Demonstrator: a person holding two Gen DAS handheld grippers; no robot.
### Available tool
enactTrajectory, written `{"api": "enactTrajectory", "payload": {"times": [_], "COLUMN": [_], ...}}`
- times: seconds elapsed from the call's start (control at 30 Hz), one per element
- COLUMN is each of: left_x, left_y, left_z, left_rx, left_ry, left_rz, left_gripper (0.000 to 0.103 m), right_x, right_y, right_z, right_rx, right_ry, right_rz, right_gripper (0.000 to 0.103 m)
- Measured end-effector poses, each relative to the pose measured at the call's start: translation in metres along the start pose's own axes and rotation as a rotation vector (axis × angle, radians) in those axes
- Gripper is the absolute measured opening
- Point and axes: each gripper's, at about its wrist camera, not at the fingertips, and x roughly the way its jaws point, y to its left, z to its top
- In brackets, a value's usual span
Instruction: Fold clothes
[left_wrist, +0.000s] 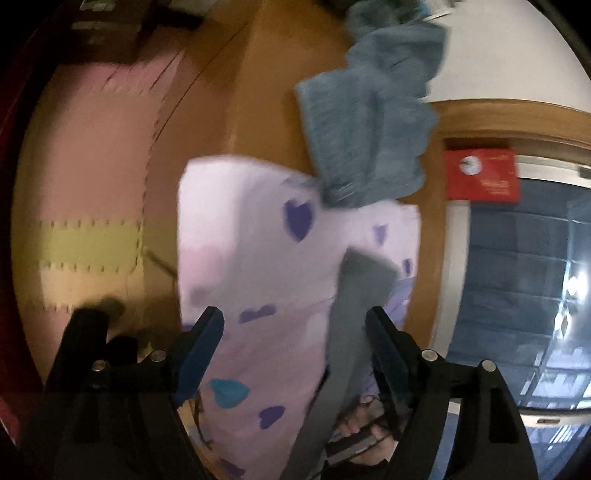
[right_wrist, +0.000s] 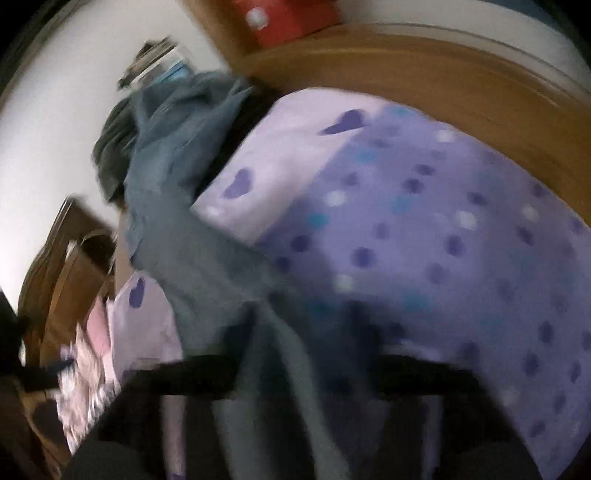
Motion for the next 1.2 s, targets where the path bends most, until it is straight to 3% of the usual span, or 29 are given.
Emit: {"api": "enactTrajectory", "payload": {"times": [0.1,0.27,0.37,0.57,0.73,0.87,1.07,1.17,1.2], "left_x": [0.025,0.066,0.097,0.134,0.138,0.145,0.147,0.149,0.15], "left_y": [-0.006,-0.066,-0.097,-0.107,-0.107,-0.113,-0.104,-0.098,-0.1], "left_z": [-0.002,0.009,0.02,0.04,0.05,0.054,0.046,0.039,0.04], "left_rx": [0.029,0.231,0.329,0.282,0.258,0.239,0.21,0.185,0.194], "left_ry": [0.046,0.082,0.118,0.188,0.206,0.222,0.242,0.246,0.241], "left_rz": [-0.002,-0.076,-0.038,-0.001,-0.011,-0.04,-0.082,-0.11,-0.096], "left_gripper": [0.08,0.08,0.08,0.08,0.08,0.08,0.079,0.075,0.066], "right_x": [-0.015,-0.058,-0.096,-0.155,-0.201,-0.221,-0.233,-0.251,-0.258], "right_y": [-0.005,-0.018,-0.033,-0.073,-0.119,-0.14,-0.134,-0.135,-0.137], "right_z": [-0.015,-0.061,-0.11,-0.197,-0.239,-0.256,-0.258,-0.268,-0.274], "right_rx": [-0.007,0.043,0.086,0.193,0.399,0.514,0.507,0.546,0.566], "right_ry": [-0.015,-0.08,-0.105,-0.093,-0.167,-0.22,-0.249,-0.327,-0.358], "right_rz": [-0.049,-0.09,-0.113,-0.233,-0.295,-0.295,-0.323,-0.312,-0.309], "right_gripper": [0.074,0.074,0.074,0.074,0.074,0.074,0.074,0.074,0.074]}}
